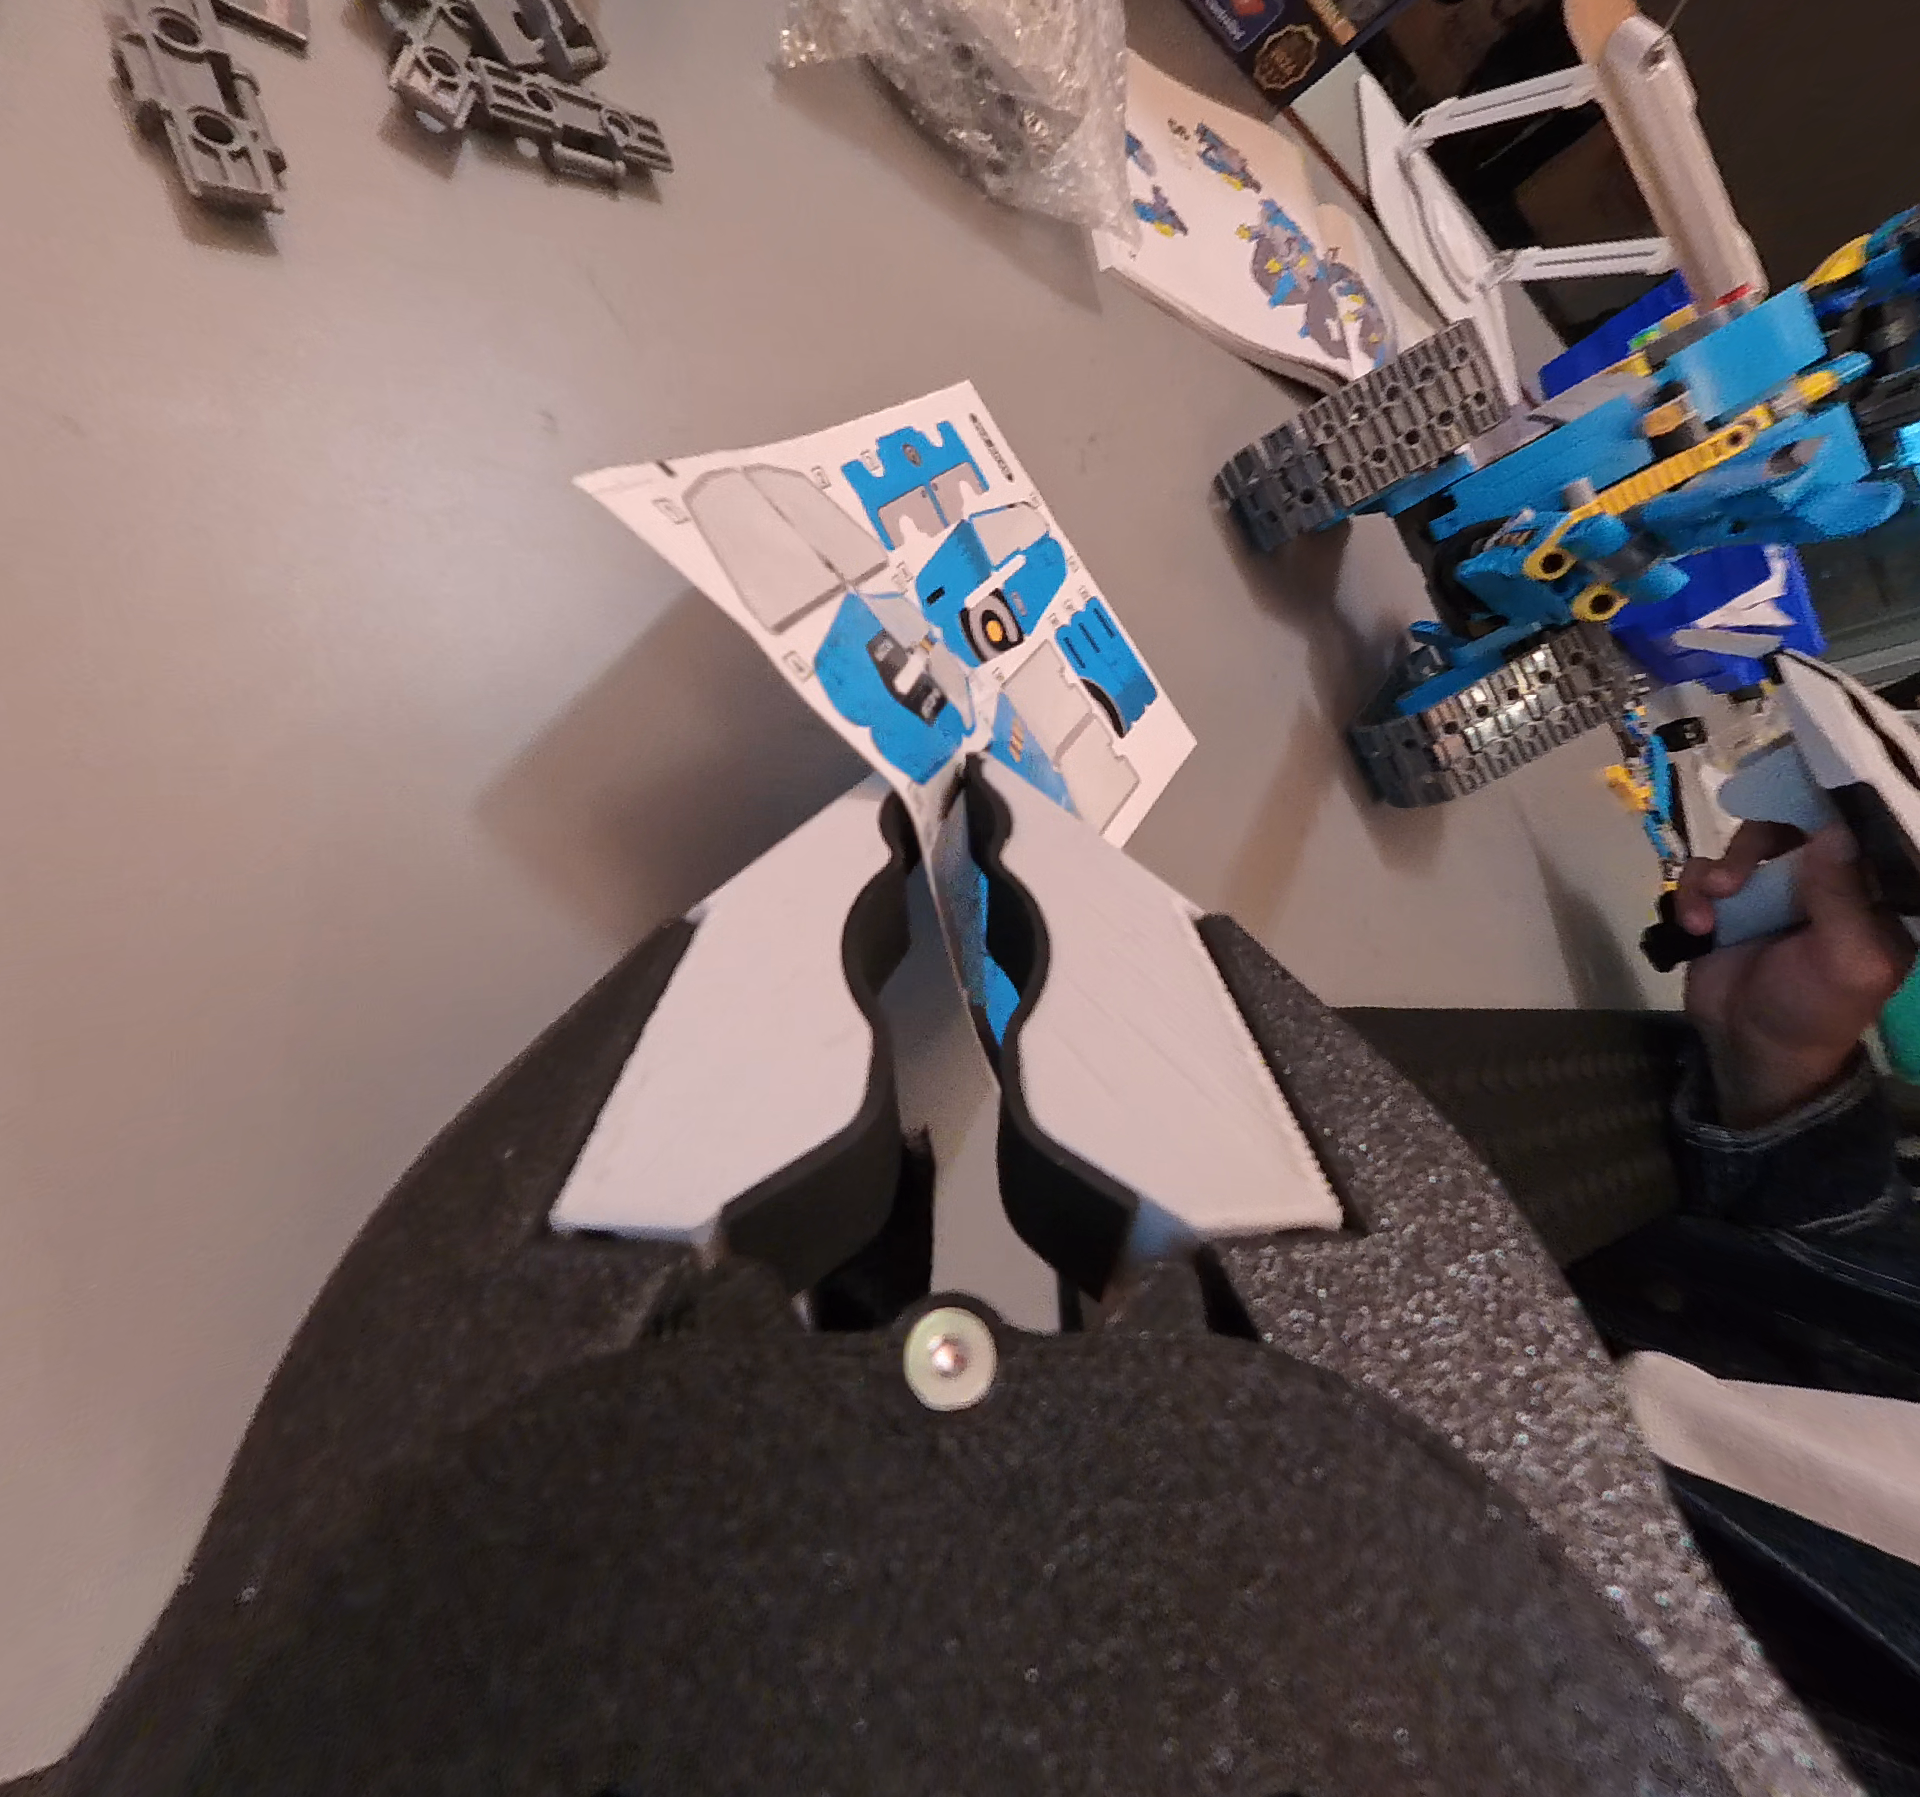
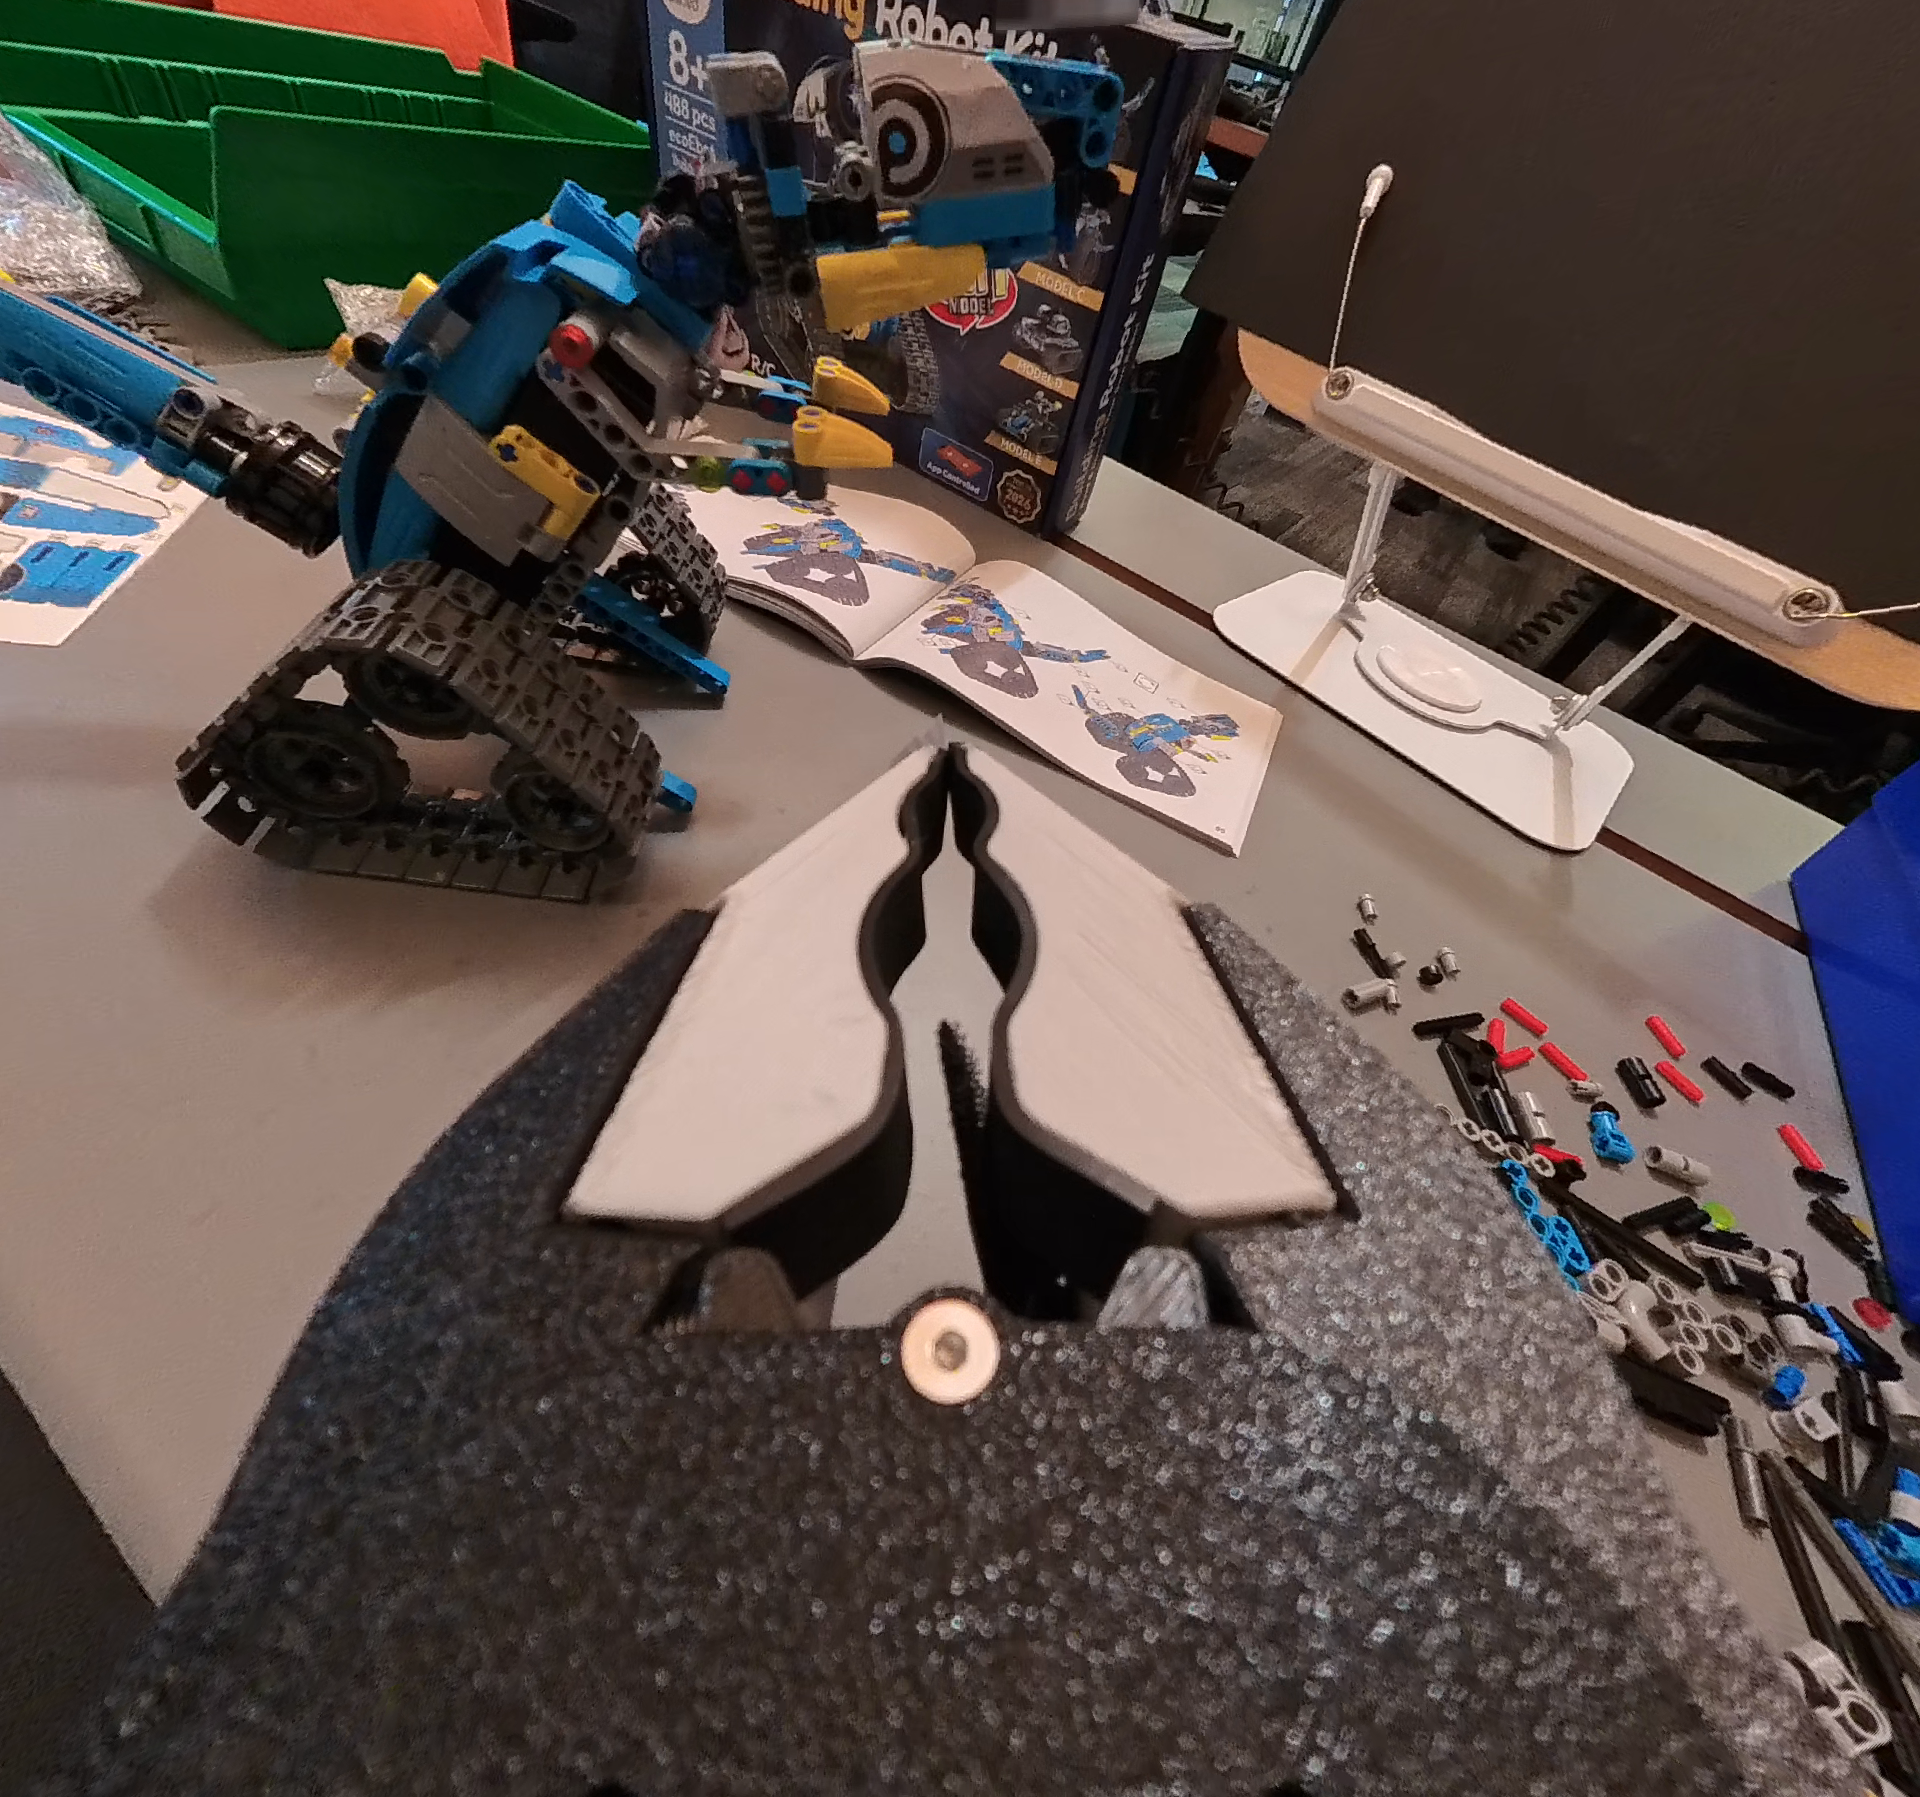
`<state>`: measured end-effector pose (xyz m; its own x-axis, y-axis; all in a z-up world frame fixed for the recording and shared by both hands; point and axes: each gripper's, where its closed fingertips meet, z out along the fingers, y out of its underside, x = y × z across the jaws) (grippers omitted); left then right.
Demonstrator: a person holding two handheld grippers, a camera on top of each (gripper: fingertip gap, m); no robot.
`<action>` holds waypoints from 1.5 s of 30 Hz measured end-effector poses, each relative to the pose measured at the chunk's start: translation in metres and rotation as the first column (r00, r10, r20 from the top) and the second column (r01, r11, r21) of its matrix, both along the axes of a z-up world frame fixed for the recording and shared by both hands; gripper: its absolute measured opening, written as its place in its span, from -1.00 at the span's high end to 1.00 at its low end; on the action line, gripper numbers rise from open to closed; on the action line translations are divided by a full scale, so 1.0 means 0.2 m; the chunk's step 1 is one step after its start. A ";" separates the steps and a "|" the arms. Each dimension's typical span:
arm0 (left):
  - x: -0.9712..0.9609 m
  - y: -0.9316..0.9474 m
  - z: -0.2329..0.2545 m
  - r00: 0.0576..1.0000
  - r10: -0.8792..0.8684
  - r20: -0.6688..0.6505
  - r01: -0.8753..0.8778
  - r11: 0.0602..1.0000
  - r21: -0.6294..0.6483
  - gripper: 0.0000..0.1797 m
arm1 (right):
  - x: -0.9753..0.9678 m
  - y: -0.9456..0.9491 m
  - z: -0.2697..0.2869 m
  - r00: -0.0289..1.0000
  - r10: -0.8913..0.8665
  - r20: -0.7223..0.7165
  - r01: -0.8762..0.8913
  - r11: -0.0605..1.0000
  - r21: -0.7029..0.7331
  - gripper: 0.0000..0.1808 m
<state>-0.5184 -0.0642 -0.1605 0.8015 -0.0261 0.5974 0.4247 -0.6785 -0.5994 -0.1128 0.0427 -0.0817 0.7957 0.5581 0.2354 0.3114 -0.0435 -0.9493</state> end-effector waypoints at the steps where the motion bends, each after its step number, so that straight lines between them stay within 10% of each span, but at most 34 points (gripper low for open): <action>1: -0.01 0.00 -0.01 1.000 0.003 -0.031 -0.004 1.000 -0.010 0.88 | 0.00 0.00 0.00 1.000 -0.001 0.002 0.001 1.000 0.002 1.00; 9: -0.15 0.00 0.06 0.936 0.098 -0.338 -0.097 0.995 0.019 0.27 | -0.03 -0.01 0.01 1.000 0.016 0.008 -0.016 1.000 0.013 1.00; 19: -0.25 -0.10 0.06 0.784 0.036 -0.620 -0.117 0.989 -0.090 0.17 | -0.33 -0.24 0.13 0.968 0.130 0.214 -0.189 0.940 0.284 1.00; 22: -0.11 -0.09 0.31 0.839 0.106 -0.534 -0.075 0.994 0.080 0.23 | -0.46 -0.37 0.16 0.920 0.055 0.387 -0.250 0.844 0.474 1.00; 26: 0.57 -0.16 0.59 0.976 -0.186 -0.111 0.210 0.942 0.263 0.46 | -0.57 -0.51 0.22 0.874 -0.117 0.472 -0.293 0.647 0.704 1.00; 30: 1.13 -0.30 0.64 0.811 -0.523 0.263 0.459 0.847 0.268 0.53 | -0.64 -0.64 0.26 0.883 -0.107 0.456 -0.324 0.562 0.761 1.00; 45: 1.32 -0.17 0.60 0.673 -0.539 0.506 0.479 0.840 0.257 0.78 | -0.71 -0.77 0.28 0.883 -0.098 0.459 -0.378 0.430 0.820 1.00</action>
